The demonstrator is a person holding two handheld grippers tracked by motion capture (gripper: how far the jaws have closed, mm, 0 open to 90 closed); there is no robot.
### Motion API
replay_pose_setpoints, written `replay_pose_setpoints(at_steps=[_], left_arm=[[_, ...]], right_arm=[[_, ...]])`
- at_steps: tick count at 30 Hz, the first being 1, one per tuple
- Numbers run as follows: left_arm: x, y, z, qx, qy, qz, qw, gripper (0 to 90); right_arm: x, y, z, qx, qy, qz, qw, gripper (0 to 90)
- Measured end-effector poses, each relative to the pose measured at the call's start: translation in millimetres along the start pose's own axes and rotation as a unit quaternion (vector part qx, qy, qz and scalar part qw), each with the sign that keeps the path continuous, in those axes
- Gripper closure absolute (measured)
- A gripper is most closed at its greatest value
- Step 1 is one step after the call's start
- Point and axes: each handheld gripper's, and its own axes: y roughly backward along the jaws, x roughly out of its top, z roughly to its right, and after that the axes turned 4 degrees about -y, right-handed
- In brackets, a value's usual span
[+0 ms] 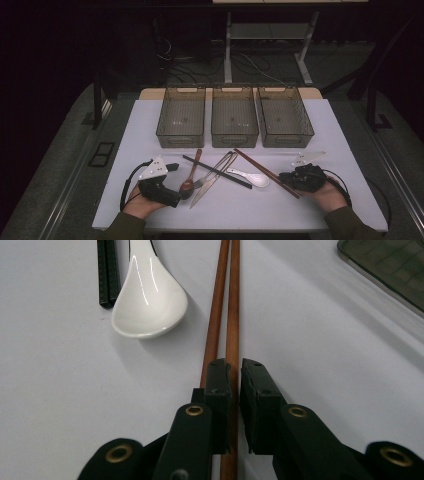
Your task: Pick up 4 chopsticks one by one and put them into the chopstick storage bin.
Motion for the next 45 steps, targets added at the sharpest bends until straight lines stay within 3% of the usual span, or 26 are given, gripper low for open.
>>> replay_pose_setpoints(at_steps=[18, 31, 45], left_arm=[[0.4, 0.4, 0.0, -0.001, -0.004, 0.001, 1.0, 3.5], [0.4, 1.1, 0.2, -0.002, -0.002, 0.004, 1.0, 3.6], [0.6, 1.6, 0.0, -0.002, -0.003, 0.005, 1.0, 3.6]], right_arm=[[0.4, -4.4, -0.9, 0.001, 0.003, -0.006, 1.0, 83.3], [1.8, -3.4, -3.6, -0.017, 0.01, -0.008, 0.9998, 84.0], [0.1, 10.2, 4.5, -0.005, -0.011, 0.019, 0.9997, 84.0]])
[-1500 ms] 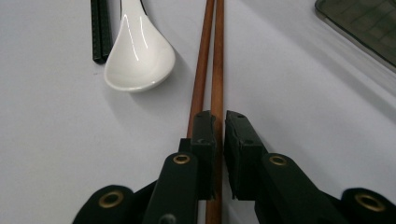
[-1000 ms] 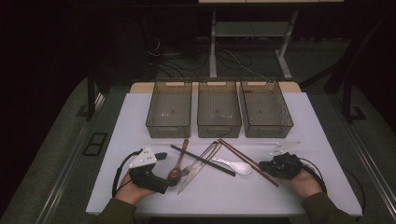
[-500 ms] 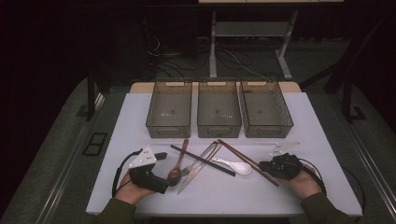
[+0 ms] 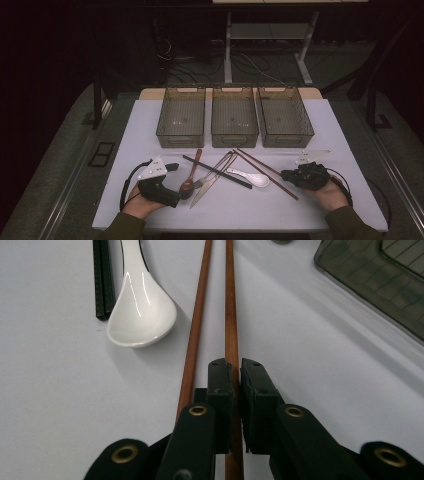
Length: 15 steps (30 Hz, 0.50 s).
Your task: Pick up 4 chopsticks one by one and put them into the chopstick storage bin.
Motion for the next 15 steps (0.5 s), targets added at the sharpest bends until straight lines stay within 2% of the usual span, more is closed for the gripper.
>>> replay_pose_setpoints(at_steps=[15], left_arm=[[-0.2, 0.1, 0.0, -0.001, -0.001, 0.0, 1.0, 3.6]], right_arm=[[-0.5, 14.3, 4.1, 0.015, -0.004, 0.027, 0.9995, 83.9]])
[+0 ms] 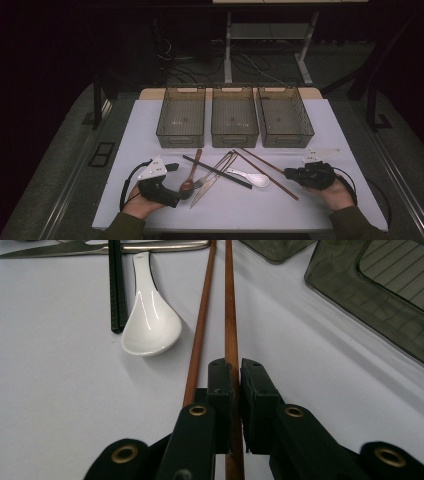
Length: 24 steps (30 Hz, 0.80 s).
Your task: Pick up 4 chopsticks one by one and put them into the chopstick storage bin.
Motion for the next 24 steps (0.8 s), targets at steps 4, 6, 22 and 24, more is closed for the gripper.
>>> replay_pose_setpoints(at_steps=[4, 6, 22, 24], left_arm=[[-2.5, 0.2, -2.4, -0.001, 0.008, 0.004, 1.0, 3.6], [-4.3, 0.4, -4.5, -0.002, 0.012, 0.005, 0.9999, 3.6], [-9.2, -4.6, -7.0, -0.018, 0.014, 0.004, 0.9997, 0.0], [-9.3, -5.5, -7.7, -0.018, 0.016, 0.004, 0.9997, 0.0]], right_arm=[[0.2, 2.2, -0.7, 0.005, -0.002, 0.003, 1.0, 83.9], [0.5, 3.3, -0.8, 0.008, 0.0, 0.005, 1.0, 83.9], [3.2, 11.6, -4.2, 0.026, 0.003, 0.024, 0.9994, 83.9], [4.1, 12.0, -5.5, 0.03, 0.009, 0.024, 0.9992, 83.9]])
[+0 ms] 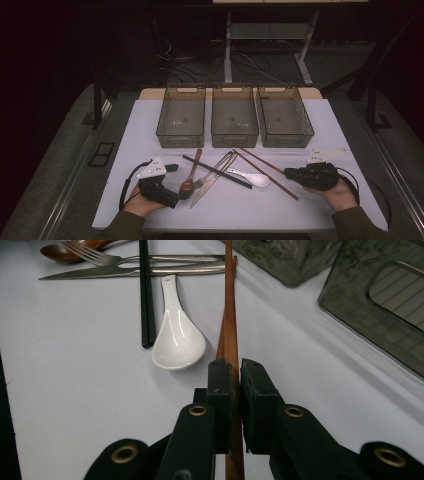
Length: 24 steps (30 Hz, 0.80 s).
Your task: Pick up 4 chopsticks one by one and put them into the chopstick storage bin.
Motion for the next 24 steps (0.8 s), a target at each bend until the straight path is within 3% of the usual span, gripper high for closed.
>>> replay_pose_setpoints(at_steps=[15, 24], left_arm=[[3.9, -1.6, 3.0, -0.005, -0.007, 0.006, 1.0, 0.0], [8.1, -3.4, 6.5, -0.007, -0.011, 0.009, 0.9999, 0.0]], right_arm=[[13.6, -0.7, -9.4, 0.008, 0.008, 0.018, 0.9998, 83.9], [19.2, -3.9, -13.9, 0.002, 0.011, 0.021, 0.9997, 83.9]])
